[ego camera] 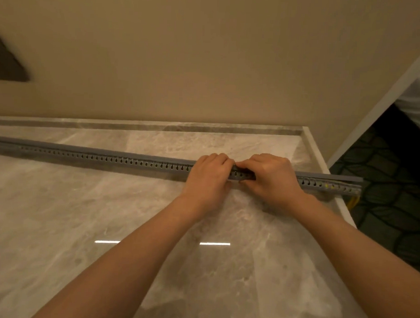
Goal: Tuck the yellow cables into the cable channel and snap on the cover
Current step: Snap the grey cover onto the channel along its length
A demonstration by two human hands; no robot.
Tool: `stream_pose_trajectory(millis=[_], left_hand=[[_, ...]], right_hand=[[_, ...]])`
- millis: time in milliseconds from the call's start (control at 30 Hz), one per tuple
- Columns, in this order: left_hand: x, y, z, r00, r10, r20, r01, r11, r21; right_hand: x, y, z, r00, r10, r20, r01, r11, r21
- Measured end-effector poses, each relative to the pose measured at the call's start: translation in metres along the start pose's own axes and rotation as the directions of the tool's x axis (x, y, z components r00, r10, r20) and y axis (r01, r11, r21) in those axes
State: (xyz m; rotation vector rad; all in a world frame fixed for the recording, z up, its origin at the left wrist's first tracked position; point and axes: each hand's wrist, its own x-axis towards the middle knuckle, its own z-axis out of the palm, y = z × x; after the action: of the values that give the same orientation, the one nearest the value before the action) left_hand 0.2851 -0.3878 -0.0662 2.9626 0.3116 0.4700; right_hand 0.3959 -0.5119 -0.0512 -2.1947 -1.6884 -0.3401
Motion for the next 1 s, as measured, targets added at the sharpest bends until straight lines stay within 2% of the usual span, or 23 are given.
stream_pose_trajectory(millis=[233, 367, 600, 733, 867, 1000], left_hand=[[0.006, -0.013, -0.001, 0.987, 0.148, 0.066, -0.155, 0.981, 0.120], [0.010, -0.017, -0.004, 0.979, 0.183, 0.090, -0.193, 0.972, 0.131], [0.014, -0.018, -0.003, 0.977, 0.192, 0.091, -0.202, 0.972, 0.118], [0.014, -0.017, -0.004, 0.976, 0.183, 0.115, -0.196, 0.974, 0.117], [0.012, -0.014, -0.007, 0.981, 0.147, 0.124, -0.163, 0.978, 0.132], [0.011, -0.008, -0.010, 0.981, 0.085, 0.172, -0.114, 0.980, 0.164]], right_hand=[[-0.005, -0.011, 0.004, 0.986, 0.166, -0.003, -0.166, 0.986, 0.021], [-0.008, -0.013, 0.005, 0.972, 0.233, 0.022, -0.234, 0.971, 0.042], [-0.022, 0.005, -0.011, 0.941, 0.321, 0.105, -0.317, 0.947, -0.052], [-0.029, 0.018, -0.023, 0.945, 0.308, 0.109, -0.296, 0.949, -0.113], [-0.025, 0.025, -0.027, 0.957, 0.236, 0.166, -0.202, 0.959, -0.198], [-0.023, 0.031, -0.028, 0.964, 0.174, 0.199, -0.140, 0.975, -0.171]])
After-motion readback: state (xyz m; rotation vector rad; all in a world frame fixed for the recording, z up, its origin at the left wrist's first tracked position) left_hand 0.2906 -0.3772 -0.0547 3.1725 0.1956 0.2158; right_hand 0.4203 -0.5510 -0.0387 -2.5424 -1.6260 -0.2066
